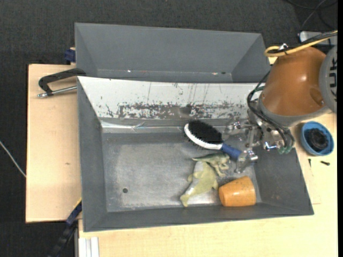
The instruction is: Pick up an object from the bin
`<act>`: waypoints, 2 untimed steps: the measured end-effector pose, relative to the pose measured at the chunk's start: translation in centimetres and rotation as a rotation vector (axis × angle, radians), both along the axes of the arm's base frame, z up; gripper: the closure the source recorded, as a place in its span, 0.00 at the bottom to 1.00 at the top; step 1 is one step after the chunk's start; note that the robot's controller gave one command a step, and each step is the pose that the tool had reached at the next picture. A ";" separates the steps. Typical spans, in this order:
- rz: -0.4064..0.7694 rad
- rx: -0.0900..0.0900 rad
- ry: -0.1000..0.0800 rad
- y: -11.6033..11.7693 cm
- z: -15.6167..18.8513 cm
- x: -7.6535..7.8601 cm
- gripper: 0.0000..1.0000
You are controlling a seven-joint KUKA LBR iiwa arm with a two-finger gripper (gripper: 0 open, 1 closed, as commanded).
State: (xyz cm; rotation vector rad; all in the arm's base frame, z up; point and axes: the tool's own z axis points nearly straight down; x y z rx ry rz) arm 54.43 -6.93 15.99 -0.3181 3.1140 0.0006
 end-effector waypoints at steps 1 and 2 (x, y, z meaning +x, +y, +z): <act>0.173 -0.003 0.002 2.0 -6.8 0.6 0.00; 0.174 -0.002 0.005 2.1 -7.1 0.5 1.00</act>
Offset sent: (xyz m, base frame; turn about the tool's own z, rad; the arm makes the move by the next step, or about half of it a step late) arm 0.0053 0.0254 -0.0899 -0.1937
